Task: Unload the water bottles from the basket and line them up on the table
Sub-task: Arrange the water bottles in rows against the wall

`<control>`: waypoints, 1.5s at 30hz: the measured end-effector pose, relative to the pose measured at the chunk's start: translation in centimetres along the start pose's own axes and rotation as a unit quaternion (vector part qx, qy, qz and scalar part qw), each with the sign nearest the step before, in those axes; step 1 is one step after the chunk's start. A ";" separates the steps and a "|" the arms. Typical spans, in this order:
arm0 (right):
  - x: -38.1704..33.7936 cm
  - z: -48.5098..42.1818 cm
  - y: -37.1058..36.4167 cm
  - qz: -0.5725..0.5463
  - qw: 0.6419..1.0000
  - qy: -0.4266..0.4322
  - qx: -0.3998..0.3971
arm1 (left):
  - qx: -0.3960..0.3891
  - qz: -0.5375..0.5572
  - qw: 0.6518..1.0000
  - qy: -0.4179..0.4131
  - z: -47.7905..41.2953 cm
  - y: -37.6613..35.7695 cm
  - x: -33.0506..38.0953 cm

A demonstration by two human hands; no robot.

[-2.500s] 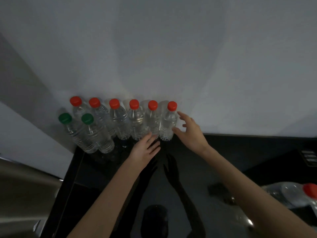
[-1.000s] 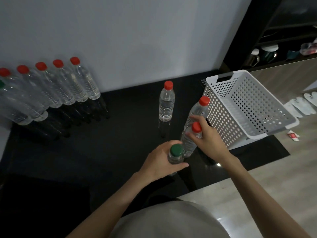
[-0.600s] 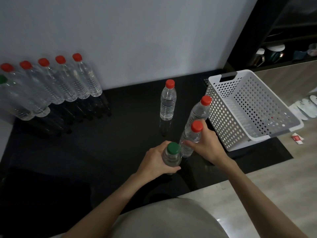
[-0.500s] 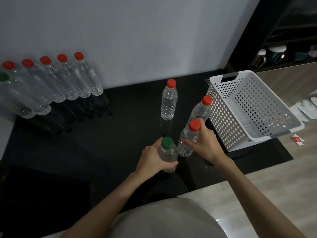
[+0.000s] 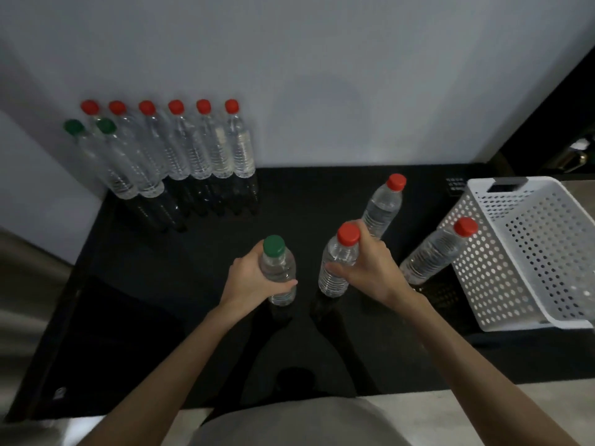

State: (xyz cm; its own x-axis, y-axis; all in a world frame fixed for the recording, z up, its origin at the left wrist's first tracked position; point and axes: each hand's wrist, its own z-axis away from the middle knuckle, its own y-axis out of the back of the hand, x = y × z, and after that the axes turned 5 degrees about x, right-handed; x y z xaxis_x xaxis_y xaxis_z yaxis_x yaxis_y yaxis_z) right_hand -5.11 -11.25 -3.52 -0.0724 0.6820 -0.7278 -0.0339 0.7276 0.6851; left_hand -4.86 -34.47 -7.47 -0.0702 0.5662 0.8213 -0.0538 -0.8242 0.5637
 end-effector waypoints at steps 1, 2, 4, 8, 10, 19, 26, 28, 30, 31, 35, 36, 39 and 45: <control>-0.9 -0.8 -0.7 -0.003 1.000 0.009 -0.006 | 0.010 -0.001 1.000 0.002 -0.5 1.1 -0.6; -1.8 -1.6 -1.5 -0.005 1.000 0.017 -0.013 | 0.019 -0.002 1.000 0.007 -1.0 2.3 -1.2; -3.5 -3.3 -3.1 -0.005 0.999 0.025 -0.029 | 0.036 -0.005 0.999 0.013 -2.2 4.5 -2.4; -7.1 -6.9 -6.6 -0.020 0.998 0.033 -0.058 | 0.066 -0.009 0.998 0.016 -5.2 9.1 -4.8; -8.9 -8.8 -8.4 -0.030 0.997 0.031 -0.063 | 0.075 -0.002 0.997 0.020 -7.0 11.2 -6.0; -14.7 -17.7 -15.7 -0.078 0.996 0.003 -0.031 | 0.112 0.023 0.993 0.020 -15.6 18.2 -9.7; -17.3 -24.3 -20.3 -0.069 0.997 0.019 -0.023 | 0.111 0.031 0.993 0.019 -22.0 20.3 -12.5; -17.3 -25.7 -21.1 -0.079 0.997 0.013 -0.008 | 0.109 0.030 0.994 0.012 -23.3 20.5 -13.2; -17.2 -26.9 -21.9 -0.083 0.996 0.009 0.004 | 0.105 0.035 0.994 0.007 -24.4 20.7 -14.0; -17.1 -27.5 -22.3 -0.084 0.996 0.008 0.005 | 0.104 0.035 0.994 0.004 -25.0 20.7 -14.5; -16.6 -29.0 -23.5 -0.071 0.997 0.031 -0.002 | 0.099 0.057 0.993 -0.004 -26.5 20.3 -15.9; -16.4 -29.3 -23.6 -0.068 0.997 0.040 -0.004 | 0.101 0.060 0.993 -0.007 -26.7 20.2 -16.0; -16.1 -30.0 -24.0 -0.070 0.996 0.057 -0.016 | 0.112 0.064 0.991 -0.028 -27.0 19.7 -16.2; -15.3 -30.3 -24.0 -0.083 0.992 0.081 -0.042 | 0.068 0.140 0.988 -0.020 -25.3 19.2 -17.0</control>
State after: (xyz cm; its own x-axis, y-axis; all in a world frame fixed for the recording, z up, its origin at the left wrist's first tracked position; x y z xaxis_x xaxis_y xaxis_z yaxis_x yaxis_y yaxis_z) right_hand -33.36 -41.41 -7.92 -0.2188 0.5276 -0.8208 -0.1408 0.8153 0.5616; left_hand -29.94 -59.78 -12.87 -0.0245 0.3176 0.9479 0.0965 -0.9430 0.3185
